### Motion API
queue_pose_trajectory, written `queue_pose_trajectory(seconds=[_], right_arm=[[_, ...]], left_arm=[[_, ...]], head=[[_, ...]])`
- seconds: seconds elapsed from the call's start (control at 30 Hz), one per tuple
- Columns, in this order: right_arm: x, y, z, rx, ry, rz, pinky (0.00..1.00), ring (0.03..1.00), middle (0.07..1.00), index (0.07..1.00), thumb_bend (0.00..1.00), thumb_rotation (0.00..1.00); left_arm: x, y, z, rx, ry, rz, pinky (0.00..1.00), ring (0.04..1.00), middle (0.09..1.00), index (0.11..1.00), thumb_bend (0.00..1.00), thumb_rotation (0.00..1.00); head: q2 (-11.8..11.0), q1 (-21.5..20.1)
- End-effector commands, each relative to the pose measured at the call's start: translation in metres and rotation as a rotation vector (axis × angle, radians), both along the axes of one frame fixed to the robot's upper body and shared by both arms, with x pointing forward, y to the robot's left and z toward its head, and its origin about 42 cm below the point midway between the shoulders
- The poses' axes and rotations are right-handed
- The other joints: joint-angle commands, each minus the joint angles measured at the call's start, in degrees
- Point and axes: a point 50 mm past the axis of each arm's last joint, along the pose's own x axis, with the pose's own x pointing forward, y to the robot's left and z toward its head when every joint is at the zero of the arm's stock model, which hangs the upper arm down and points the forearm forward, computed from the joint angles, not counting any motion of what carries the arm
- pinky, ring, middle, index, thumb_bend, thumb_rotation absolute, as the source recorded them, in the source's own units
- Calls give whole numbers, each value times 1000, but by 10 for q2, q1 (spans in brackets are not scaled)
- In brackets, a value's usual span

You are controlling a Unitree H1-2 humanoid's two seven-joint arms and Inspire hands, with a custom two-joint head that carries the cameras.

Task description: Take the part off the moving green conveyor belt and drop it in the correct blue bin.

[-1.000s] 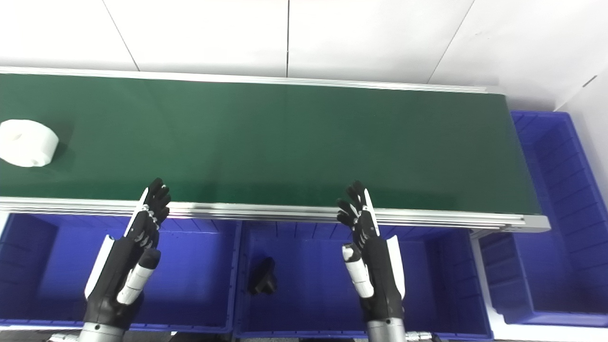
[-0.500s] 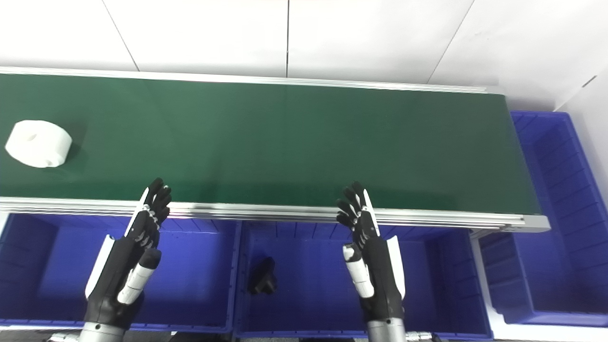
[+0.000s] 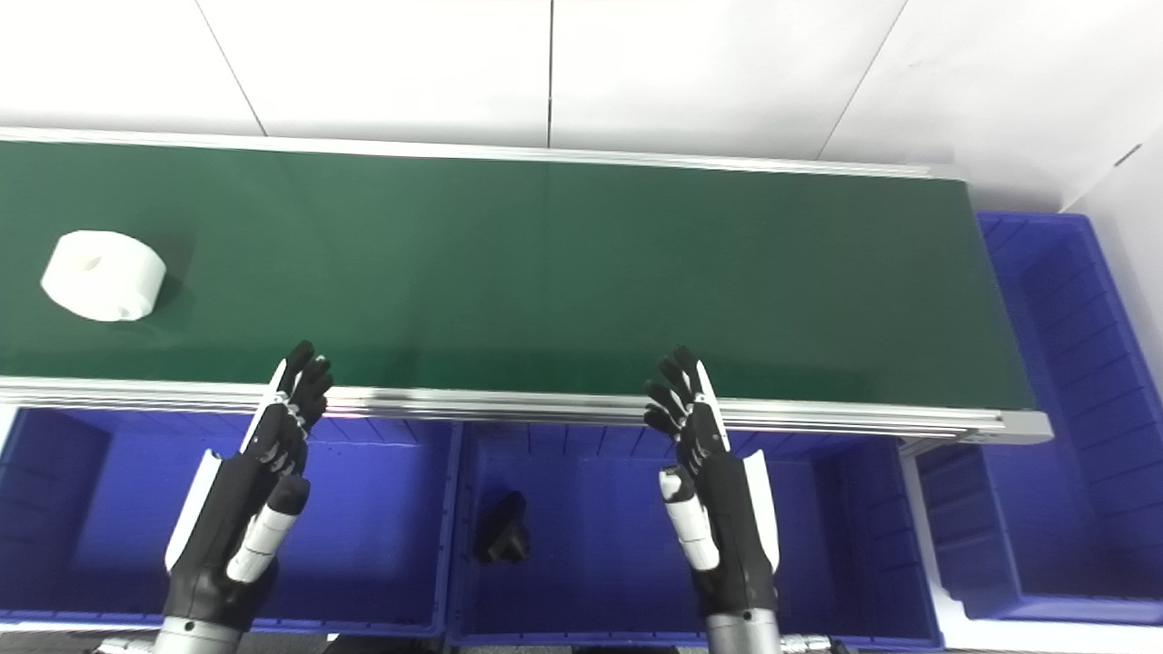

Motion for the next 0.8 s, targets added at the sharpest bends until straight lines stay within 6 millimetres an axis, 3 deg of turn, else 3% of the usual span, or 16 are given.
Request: queue_pose_trajectory(seconds=[0.0, 0.2, 0.37, 0.4, 0.73, 0.77], right_arm=[[-6, -4, 0, 14, -27, 1, 835, 886, 940, 973, 910, 976], [-14, -19, -16, 10, -21, -2, 855, 886, 948, 977, 920, 987], [-15, -29, -25, 7, -22, -8, 875, 899, 956, 994, 940, 1000], [-15, -31, -28, 7, -21, -7, 881, 902, 958, 996, 941, 1000], [-12, -45, -39, 6, -20, -4, 935, 932, 978, 1000, 957, 1000], [-12, -46, -41, 9, -20, -6, 939, 934, 978, 1000, 958, 1000]], left_arm=[[-6, -5, 2, -21, -39, 1, 986, 984, 991, 1000, 712, 834], [-10, -15, -14, -5, -41, -7, 957, 959, 966, 1000, 728, 813], [-9, -24, -21, 1, -46, 0, 874, 915, 936, 999, 749, 793], [-9, -26, -23, -5, -44, -2, 860, 910, 933, 998, 747, 787], [-1, -43, -30, -16, -60, 10, 742, 847, 880, 936, 784, 703], [-1, -44, -32, -10, -61, 11, 738, 846, 879, 935, 787, 702]], head=[[-31, 43], [-78, 114], [-98, 139], [-111, 146], [-129, 180], [-144, 186]])
